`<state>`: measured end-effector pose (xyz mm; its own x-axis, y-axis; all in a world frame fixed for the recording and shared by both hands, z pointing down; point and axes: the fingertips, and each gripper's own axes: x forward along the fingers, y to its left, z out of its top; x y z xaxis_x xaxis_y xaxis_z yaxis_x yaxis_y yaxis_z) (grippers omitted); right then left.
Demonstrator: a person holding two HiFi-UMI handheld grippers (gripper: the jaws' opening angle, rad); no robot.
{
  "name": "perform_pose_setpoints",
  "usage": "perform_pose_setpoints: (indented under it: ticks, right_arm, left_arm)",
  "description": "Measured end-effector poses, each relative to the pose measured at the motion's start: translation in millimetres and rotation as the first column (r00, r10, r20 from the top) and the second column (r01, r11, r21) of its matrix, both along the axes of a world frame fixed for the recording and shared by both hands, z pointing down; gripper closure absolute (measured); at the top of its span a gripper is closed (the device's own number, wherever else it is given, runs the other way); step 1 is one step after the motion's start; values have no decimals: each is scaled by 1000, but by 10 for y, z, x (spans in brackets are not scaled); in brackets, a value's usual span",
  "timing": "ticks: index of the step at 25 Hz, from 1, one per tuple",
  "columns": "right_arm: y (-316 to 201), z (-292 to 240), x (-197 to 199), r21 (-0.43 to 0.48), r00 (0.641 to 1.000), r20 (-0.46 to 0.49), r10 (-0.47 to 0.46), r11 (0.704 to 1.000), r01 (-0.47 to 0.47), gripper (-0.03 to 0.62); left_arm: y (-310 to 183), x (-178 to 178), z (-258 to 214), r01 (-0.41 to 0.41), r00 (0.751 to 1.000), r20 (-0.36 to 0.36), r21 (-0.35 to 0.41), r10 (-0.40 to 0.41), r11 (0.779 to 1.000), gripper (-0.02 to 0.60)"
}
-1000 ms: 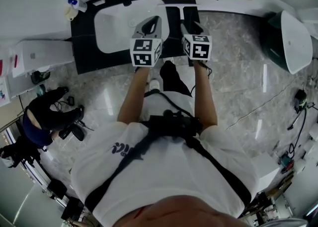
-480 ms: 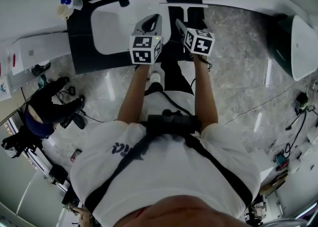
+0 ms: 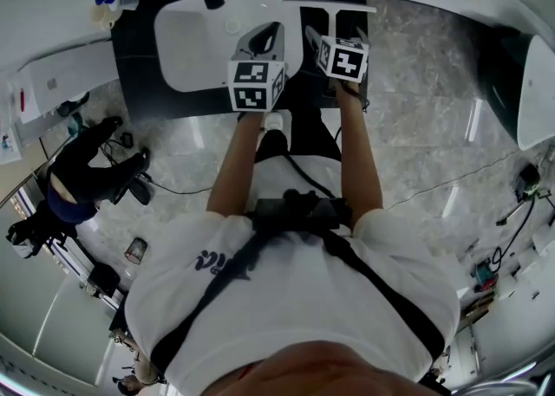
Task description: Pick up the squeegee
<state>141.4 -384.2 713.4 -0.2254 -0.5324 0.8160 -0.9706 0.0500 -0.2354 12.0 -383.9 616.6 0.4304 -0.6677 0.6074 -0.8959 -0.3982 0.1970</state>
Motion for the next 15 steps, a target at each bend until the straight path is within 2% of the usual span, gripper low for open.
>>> perform_pose_setpoints:
  ticks: [3,8,15]
  right_arm:
    - [-27,140,-35,-13,999,15,-31,999,32,112]
    - [-142,236,72,-10,998,-1,57,998,-57,112]
    - [-228,246,176,-10,994,-52,100,995,-100,123]
  left_arm:
    - [-26,-35,64,13,1000,6,-13,-13,1000,569]
    - [-44,-79,190,27,1000,16,-40,-27,999,569]
    - [-54,-76,300,30,999,23,-62,-28,998,569]
